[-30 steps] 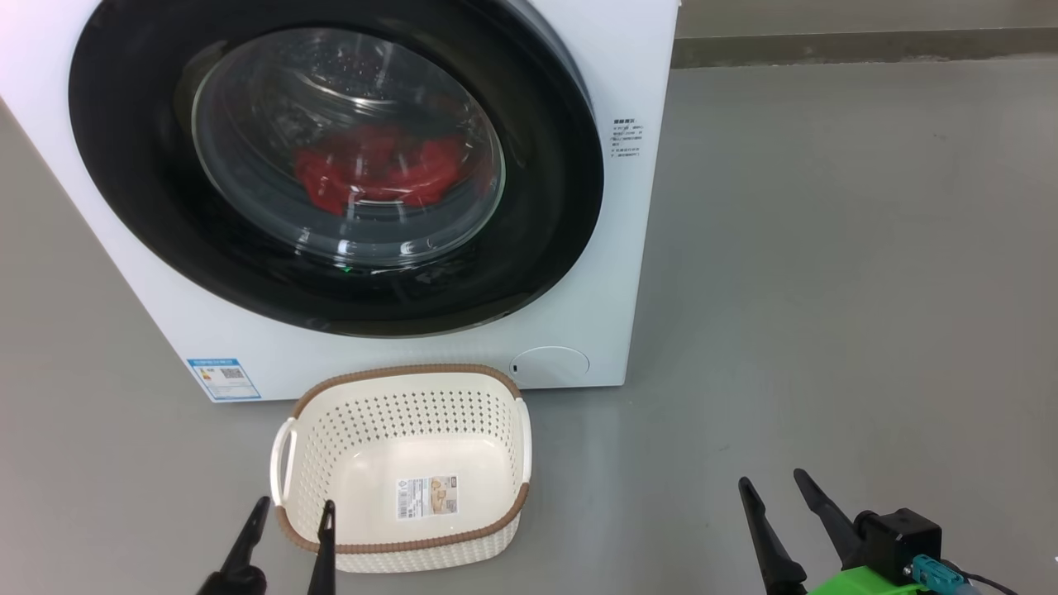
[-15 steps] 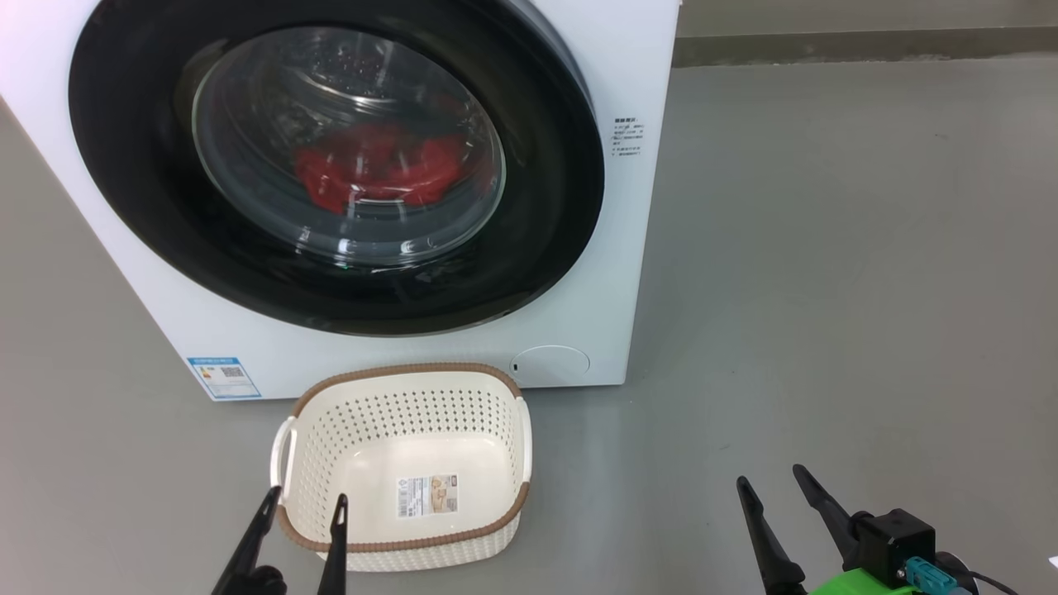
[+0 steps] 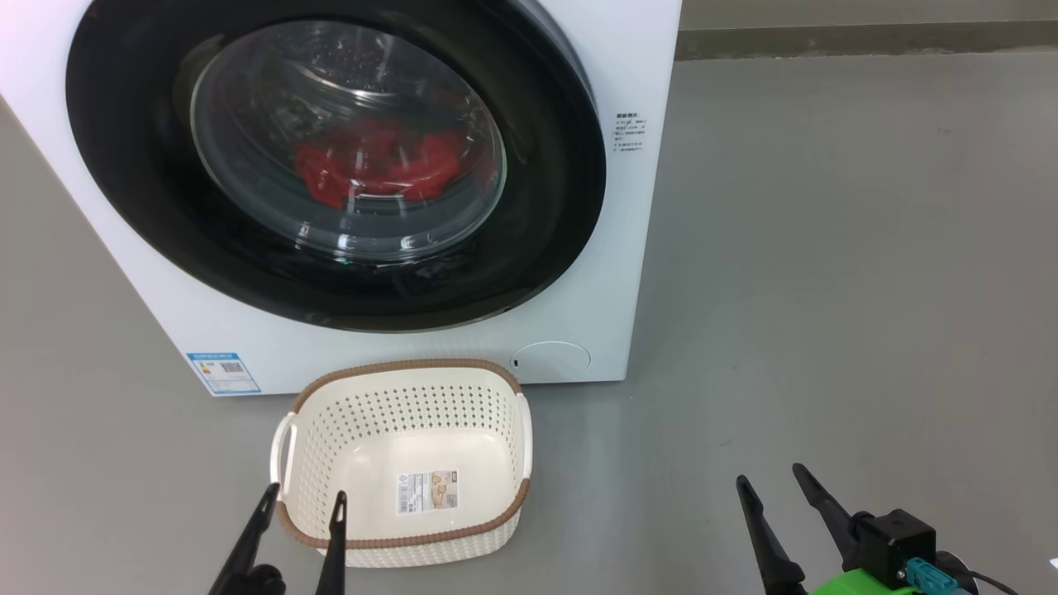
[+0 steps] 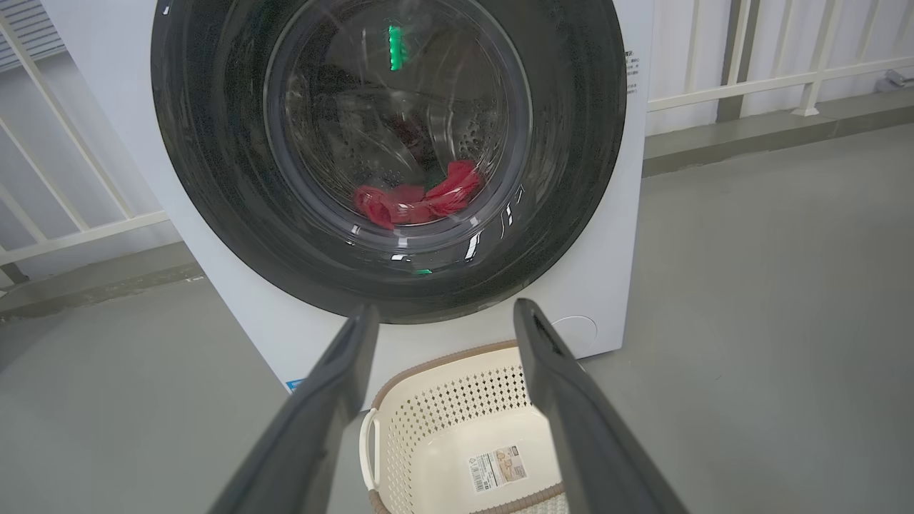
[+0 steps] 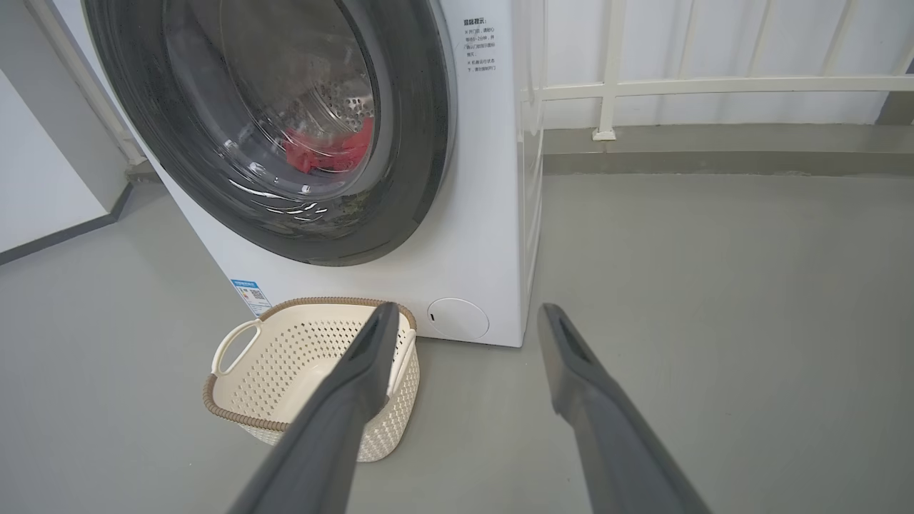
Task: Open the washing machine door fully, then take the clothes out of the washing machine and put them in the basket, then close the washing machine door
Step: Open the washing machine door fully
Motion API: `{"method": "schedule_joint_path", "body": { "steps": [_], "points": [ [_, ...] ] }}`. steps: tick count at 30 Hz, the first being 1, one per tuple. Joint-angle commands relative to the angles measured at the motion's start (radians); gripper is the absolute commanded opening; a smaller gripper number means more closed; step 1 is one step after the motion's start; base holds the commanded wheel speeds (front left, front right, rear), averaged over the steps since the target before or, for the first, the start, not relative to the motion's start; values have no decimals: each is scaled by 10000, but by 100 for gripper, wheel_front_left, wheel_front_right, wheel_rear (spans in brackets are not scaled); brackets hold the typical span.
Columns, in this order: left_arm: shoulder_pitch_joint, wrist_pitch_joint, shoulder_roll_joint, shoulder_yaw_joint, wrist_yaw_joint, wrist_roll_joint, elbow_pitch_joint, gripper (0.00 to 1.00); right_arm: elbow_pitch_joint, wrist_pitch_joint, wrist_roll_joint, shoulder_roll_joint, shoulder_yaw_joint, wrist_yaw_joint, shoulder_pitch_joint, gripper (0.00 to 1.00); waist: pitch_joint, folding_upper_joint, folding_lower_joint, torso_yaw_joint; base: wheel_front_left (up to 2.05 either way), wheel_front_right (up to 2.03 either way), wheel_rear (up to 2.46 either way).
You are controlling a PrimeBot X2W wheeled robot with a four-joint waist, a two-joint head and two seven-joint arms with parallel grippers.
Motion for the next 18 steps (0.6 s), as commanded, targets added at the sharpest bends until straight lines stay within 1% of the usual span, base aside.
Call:
{"method": "schedule_joint_path", "body": {
  "steps": [1, 16, 17, 18],
  "points": [
    [-316, -124, 160, 341, 104, 4, -287, 100, -277, -113, -18, -87, 233, 90, -270, 100, -3, 0, 0, 2, 0, 0, 0],
    [-258, -124, 167, 329, 135, -68, -430, 100, -199, -123, 6, -87, 228, 90, -398, 100, 39, 0, 0, 42, 0, 0, 0],
    [-244, -124, 174, 334, 138, -74, -458, 100, -195, -121, 11, -87, 225, 90, -424, 94, 46, 0, 0, 50, 0, 0, 0],
    [-230, -124, 182, 345, 144, -82, -487, 100, -198, -120, 18, -87, 219, 90, -454, 85, 57, 0, 0, 60, 0, 0, 0]
  ]
}}
